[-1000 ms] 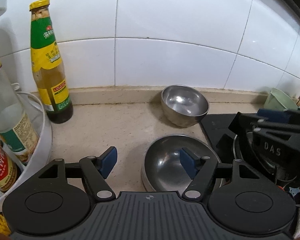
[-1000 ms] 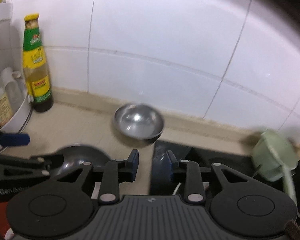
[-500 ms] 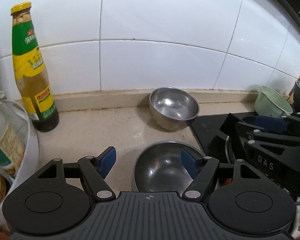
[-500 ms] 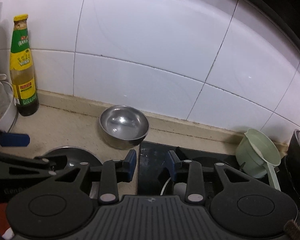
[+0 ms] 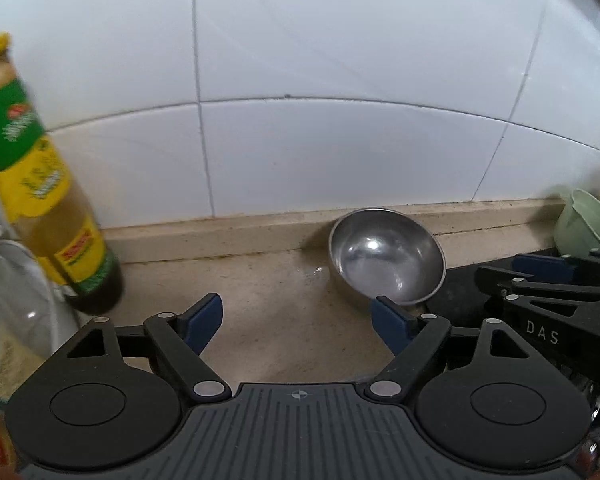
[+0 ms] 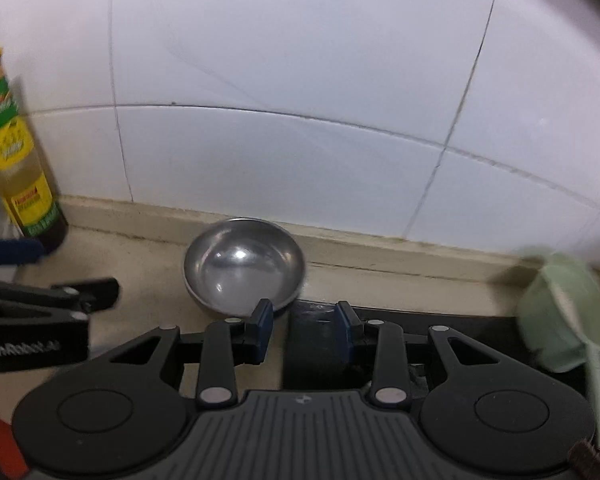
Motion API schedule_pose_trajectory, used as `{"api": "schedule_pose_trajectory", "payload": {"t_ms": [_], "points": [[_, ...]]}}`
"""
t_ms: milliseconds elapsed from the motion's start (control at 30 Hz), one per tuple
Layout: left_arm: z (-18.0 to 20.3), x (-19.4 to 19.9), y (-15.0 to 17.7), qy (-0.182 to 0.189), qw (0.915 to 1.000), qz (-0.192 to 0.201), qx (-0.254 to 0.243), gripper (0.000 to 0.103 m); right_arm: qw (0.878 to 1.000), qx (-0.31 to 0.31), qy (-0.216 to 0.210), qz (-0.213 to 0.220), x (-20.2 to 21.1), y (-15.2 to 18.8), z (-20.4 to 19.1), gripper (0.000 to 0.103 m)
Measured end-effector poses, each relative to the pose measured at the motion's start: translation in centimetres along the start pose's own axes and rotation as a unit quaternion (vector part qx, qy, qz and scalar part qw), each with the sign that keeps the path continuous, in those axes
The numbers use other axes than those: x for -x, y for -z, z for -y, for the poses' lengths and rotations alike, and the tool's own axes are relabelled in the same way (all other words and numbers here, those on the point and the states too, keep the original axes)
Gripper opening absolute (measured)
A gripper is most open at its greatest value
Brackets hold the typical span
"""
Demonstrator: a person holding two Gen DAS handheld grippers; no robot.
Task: Organize plates and bowls
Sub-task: 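Move both grippers to the steel bowl against the wall tiles, then grasp the rim of that steel bowl with both grippers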
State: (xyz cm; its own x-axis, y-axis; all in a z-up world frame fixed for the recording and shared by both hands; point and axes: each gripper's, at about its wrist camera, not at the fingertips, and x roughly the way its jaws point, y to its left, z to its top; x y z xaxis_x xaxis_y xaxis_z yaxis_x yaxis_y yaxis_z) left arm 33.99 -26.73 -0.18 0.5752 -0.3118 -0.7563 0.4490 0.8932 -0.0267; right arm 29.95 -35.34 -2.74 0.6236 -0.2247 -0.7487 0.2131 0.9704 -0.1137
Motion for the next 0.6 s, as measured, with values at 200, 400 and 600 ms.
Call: {"api": "schedule_pose_trajectory", "payload": {"t_ms": [200, 400, 600], "points": [[1.1, -3.2, -1.8, -0.011, 0.9997, -0.015, -0.018, 0.087, 0.998, -0.024, -0.044, -0.03, -4.0, -1.7, 1.8, 0.03], [1.7, -6.8, -2.0, -0.01, 0.9985, -0.046, -0.028, 0.086, 0.995, -0.046, -0.065, -0.056, -7.6, -2.5, 3.2, 0.031], [1.4, -8.6, -2.1, -0.009, 0.9978, -0.061, -0.024, 0.08, 0.992, -0.049, -0.088, -0.078, -10.1, -2.8, 2.9, 0.03]]}}
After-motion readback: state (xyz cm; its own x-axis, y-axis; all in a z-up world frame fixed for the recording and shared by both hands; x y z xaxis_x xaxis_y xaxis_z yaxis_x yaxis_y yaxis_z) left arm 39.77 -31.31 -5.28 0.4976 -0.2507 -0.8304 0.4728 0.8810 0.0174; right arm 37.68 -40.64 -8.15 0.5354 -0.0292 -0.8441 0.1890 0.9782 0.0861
